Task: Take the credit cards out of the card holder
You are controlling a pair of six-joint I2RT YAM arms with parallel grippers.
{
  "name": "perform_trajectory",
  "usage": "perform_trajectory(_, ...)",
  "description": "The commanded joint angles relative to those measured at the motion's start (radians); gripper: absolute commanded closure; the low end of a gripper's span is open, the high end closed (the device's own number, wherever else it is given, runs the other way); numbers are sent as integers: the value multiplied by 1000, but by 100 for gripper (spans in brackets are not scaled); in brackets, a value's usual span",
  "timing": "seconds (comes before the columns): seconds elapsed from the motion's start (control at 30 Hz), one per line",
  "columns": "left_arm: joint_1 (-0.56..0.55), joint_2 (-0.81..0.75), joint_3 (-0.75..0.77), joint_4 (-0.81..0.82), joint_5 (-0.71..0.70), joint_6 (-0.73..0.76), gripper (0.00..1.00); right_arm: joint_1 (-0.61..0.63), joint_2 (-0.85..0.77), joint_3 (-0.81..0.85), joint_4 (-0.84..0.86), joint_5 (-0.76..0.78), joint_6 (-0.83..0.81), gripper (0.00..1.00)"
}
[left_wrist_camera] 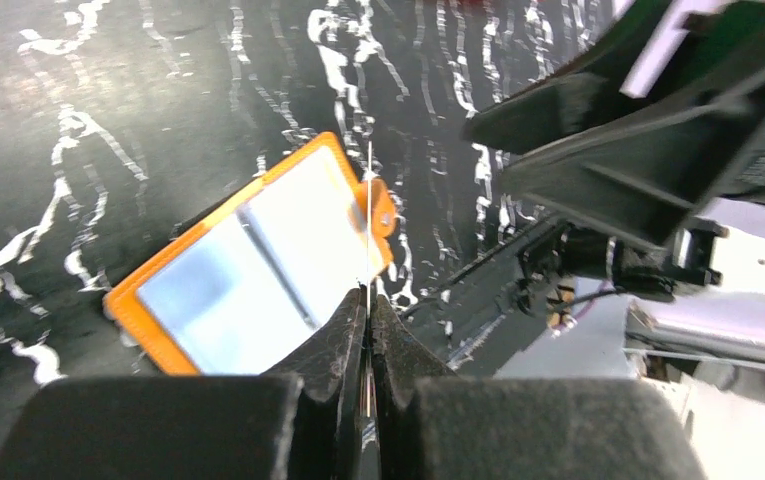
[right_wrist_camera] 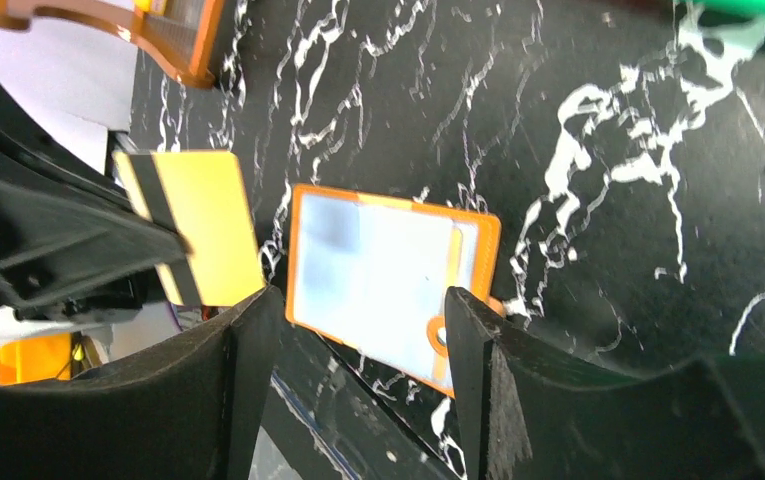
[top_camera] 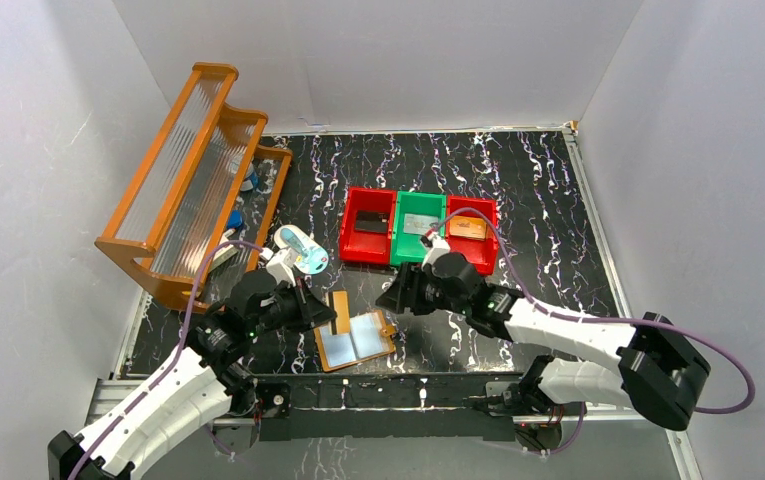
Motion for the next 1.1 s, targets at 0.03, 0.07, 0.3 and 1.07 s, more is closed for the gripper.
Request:
perform_trajectory(0.03, 3, 34, 24, 209, 206, 29, 100, -1, -61, -124, 295, -75, 54, 30)
perform_trajectory(0.07, 3, 48, 19, 242, 237, 23, 100, -2, -60, -130, 327, -100, 57, 30)
perform_trajectory(0.3, 4, 91, -28, 417, 339, -42, 100, -2, 2, -174, 580, -268, 108, 32)
perform_trajectory(1.07, 4, 96, -132, 644, 419, -163, 100, -68, 129, -308, 1017, -508, 284, 70)
